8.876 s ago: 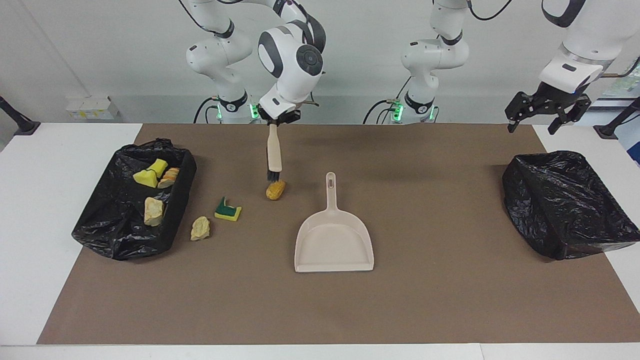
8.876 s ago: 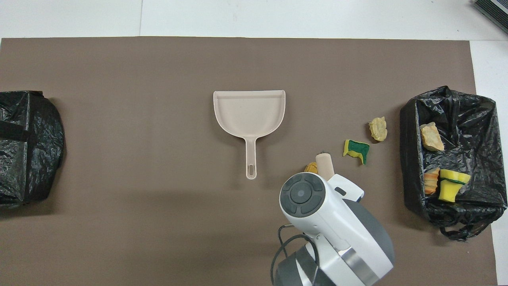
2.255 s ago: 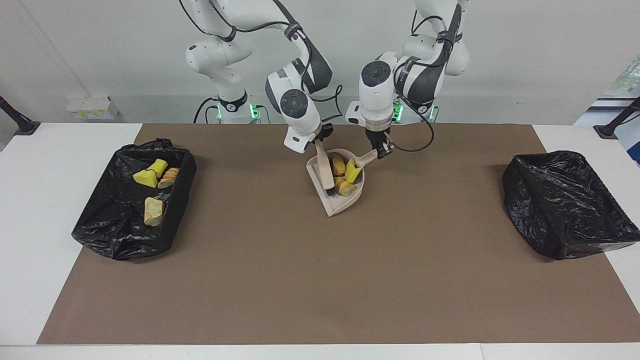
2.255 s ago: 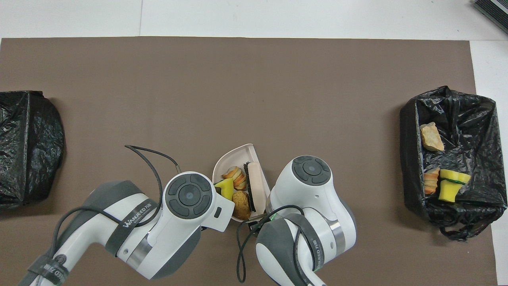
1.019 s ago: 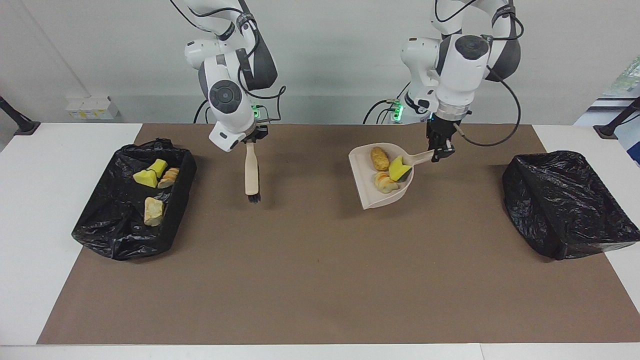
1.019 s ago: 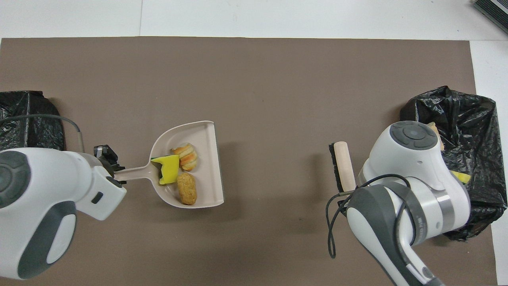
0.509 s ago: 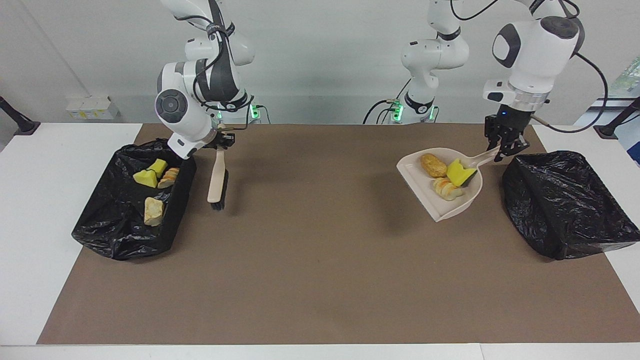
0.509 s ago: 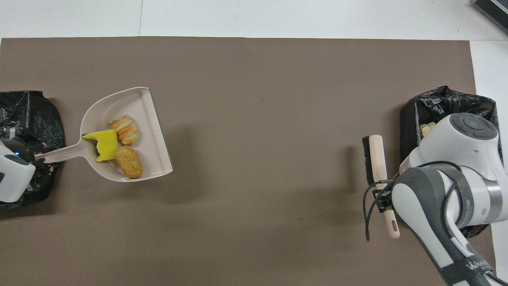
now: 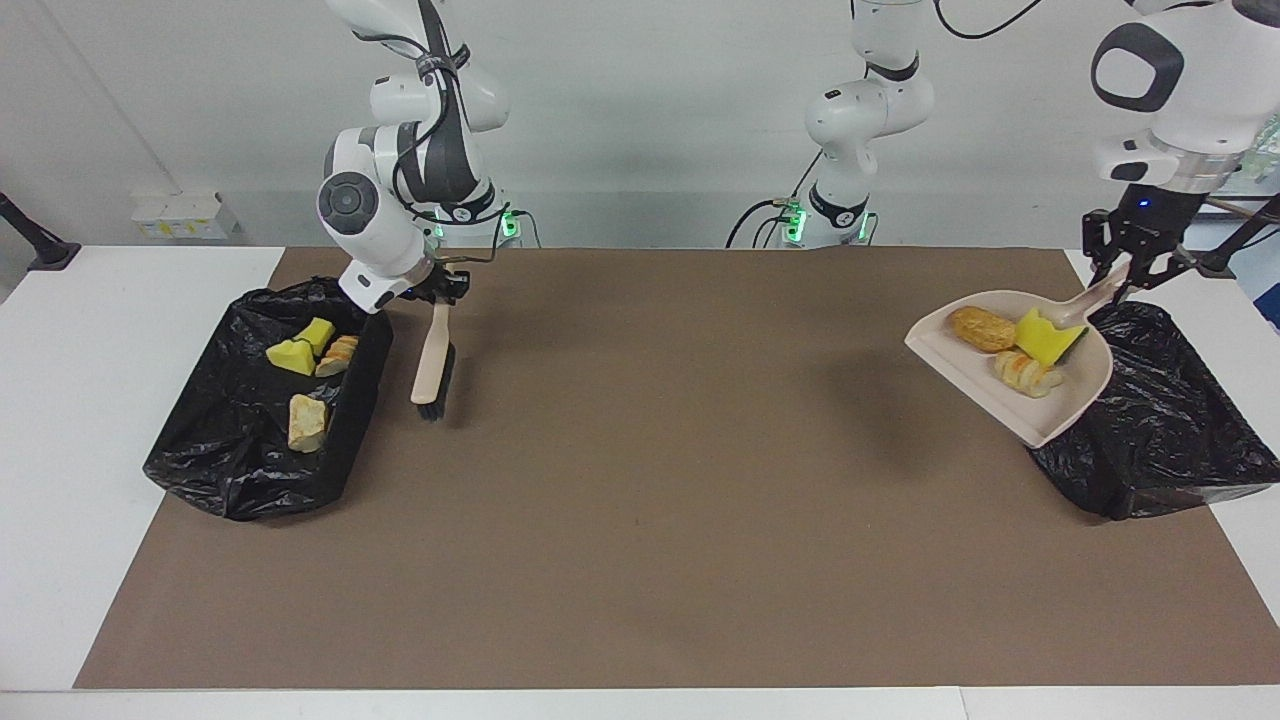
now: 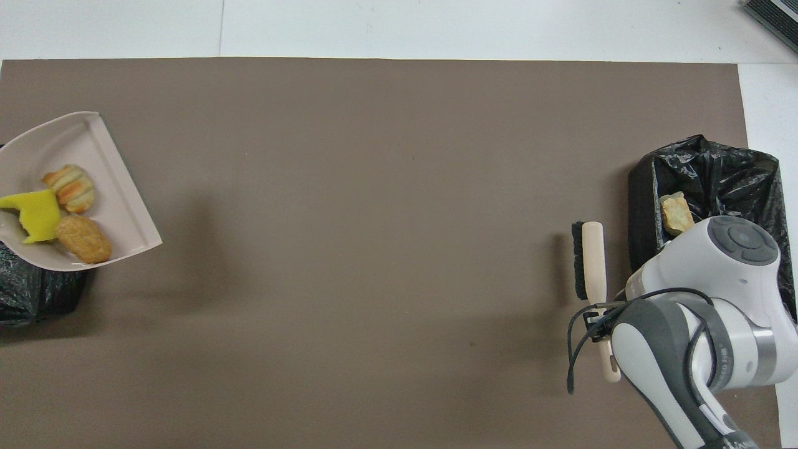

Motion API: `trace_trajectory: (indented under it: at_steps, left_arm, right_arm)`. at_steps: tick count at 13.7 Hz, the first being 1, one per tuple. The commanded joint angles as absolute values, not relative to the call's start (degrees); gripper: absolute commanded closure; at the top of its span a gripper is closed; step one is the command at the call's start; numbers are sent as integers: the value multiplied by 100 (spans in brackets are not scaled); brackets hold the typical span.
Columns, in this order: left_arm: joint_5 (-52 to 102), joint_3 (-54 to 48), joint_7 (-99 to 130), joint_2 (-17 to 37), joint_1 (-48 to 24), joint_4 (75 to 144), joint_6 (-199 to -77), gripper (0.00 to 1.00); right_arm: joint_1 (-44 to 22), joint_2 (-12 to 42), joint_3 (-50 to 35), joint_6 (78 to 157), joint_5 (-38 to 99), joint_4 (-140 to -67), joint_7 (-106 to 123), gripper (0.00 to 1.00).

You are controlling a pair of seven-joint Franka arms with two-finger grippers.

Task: Sweep and dump trash in bin
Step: 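Tip the dustpan into the black bag with the left gripper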

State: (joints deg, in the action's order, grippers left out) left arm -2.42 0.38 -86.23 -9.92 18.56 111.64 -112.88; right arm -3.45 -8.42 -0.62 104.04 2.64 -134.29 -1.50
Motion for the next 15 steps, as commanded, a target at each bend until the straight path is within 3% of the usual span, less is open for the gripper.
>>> trace_trajectory:
  at_steps: [1,4,7,11,15]
  left_arm:
    - [-201,-35,-9419,-405,2337,10180,-10855,100]
    - [-998,9,-10034,-124,2698,9793,-10933,100]
    - [-1633,9,-11001,499,2987,9195,-11143,100]
    - [-2661,9,-11417,747,2971,9193,-11417,100]
    - [-3549,-9,-11172,809,2761,9211,-11329,100]
  right_arm:
    - [-622,-1160,-149,10494,254,-13684,-131,100]
    - [-1508,-1152,-149,10599,569,-13641,-911,100]
    - [-2467,-897,-149,11116,1010,-13597,-1974,100]
    - [-3653,-125,-158,11136,1441,-12756,-3354,100]
    - [-4437,710,-158,11328,1678,-12043,-4147,100]
